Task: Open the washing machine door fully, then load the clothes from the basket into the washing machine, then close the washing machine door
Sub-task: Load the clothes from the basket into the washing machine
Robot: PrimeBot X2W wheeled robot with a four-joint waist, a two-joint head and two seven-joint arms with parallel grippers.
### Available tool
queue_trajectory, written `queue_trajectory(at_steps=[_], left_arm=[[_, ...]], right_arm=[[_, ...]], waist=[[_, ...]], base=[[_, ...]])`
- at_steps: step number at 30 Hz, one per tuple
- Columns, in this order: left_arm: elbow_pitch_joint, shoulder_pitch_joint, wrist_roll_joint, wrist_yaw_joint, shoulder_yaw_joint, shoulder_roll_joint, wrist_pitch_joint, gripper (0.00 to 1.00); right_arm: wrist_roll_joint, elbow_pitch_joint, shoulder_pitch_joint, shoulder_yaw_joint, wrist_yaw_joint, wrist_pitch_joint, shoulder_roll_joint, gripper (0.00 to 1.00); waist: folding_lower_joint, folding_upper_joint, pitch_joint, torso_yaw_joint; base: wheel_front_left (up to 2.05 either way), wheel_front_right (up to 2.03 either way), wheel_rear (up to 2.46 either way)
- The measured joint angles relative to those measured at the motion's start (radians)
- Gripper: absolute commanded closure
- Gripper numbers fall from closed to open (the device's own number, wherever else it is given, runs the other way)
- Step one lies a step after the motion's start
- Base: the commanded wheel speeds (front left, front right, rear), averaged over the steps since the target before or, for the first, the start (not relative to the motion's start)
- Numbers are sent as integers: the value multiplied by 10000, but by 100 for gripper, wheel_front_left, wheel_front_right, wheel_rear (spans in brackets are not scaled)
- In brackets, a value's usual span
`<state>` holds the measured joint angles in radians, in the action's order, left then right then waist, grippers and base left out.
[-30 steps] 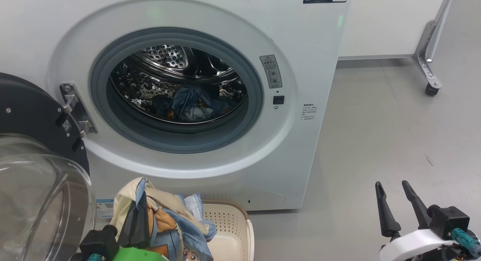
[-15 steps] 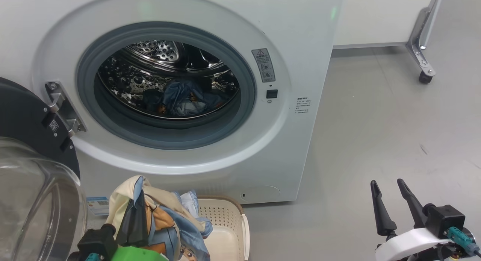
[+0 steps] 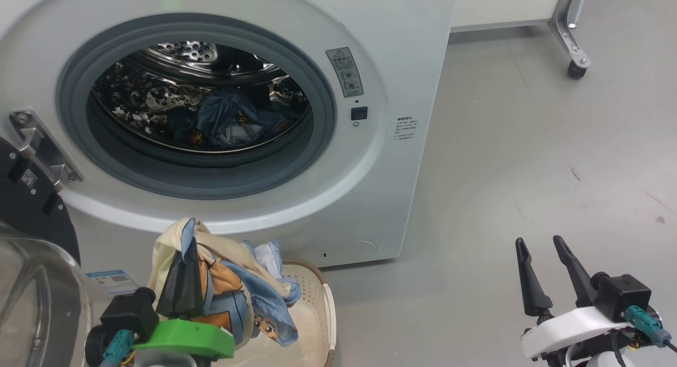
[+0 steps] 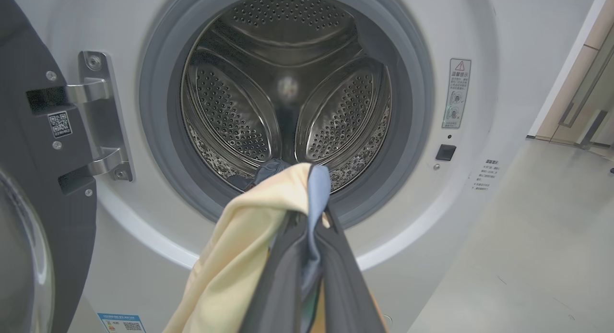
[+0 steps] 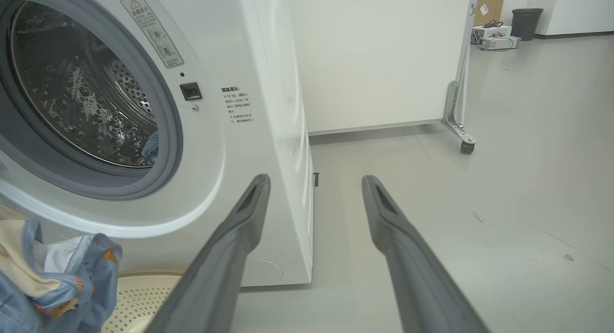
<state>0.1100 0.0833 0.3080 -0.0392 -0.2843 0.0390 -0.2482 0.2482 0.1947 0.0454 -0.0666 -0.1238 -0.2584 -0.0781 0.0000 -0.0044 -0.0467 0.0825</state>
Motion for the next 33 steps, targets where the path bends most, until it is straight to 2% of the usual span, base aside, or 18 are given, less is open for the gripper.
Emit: queue_trajectory(at_steps=[19,33], left_arm=[[395,2392,-42,31,560,431,314,100],[1576,4851,-42,199,1158,986,719,100]], right_arm=[[2,-263,-1008,-132,0,-2,161,0],[4,-293,-1794,-454,0,-2,221,0]], waist=[[0,0,-1459,840],[1,0,-2707,1460]], base=[[0,0,0],[0,0,0]])
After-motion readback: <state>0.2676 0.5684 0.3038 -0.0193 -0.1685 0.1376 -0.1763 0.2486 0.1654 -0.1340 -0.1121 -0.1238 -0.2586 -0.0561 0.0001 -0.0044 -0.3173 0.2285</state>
